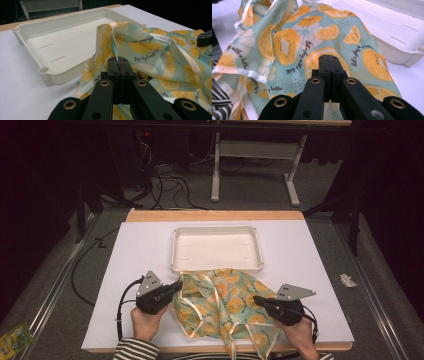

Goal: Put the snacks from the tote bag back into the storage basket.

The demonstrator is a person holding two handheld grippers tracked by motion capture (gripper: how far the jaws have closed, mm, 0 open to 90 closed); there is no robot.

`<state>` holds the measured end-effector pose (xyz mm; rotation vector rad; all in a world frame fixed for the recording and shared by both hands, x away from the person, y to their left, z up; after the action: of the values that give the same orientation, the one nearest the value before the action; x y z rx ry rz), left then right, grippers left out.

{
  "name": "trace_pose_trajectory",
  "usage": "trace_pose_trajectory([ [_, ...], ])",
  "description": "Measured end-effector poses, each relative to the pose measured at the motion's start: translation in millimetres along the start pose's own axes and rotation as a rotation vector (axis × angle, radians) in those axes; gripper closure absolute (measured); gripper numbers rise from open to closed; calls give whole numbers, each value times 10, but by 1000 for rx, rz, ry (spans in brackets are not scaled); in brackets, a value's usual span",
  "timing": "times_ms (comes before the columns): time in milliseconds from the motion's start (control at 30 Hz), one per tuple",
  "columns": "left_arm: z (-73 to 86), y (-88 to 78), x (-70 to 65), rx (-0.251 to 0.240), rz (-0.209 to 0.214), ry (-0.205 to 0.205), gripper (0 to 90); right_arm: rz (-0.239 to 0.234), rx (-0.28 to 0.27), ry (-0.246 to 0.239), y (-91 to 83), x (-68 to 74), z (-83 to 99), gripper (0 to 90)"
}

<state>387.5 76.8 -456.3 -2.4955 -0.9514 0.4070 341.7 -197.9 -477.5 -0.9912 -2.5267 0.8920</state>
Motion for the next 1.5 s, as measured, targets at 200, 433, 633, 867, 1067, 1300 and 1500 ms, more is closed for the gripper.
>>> trace_pose_trajectory([
  [200,-50,19,4,-4,-1,6,900,11,-30,21,-47,-68,-47,900],
  [433,-78,92,-27,-2,0,10,900,54,-1,88,-18,-246,-14,900],
  [633,-35,168,-26,22,-9,21,900,151,76,58,118,-395,123,900],
  [867,51,219,15,45,-5,0,900,172,131,103,239,-525,296,900],
  [1067,60,261,-16,57,3,8,900,169,138,106,243,-537,348,900],
  [1300,74,276,-16,63,4,8,900,210,156,158,259,-728,445,900],
  [1500,71,309,-50,71,11,14,900,204,102,144,163,-638,378,900],
])
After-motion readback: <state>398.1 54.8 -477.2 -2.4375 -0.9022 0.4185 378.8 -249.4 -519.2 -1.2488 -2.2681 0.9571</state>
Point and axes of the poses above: each handheld gripper's, and its own axes: y roughly forward along the jaws, z roughly out of its underside, x roughly to its left, the point moved 9 cm from there along y, roughly forward along the jaws, and after that the axes turned 5 degrees about x, right-handed, at the moved point
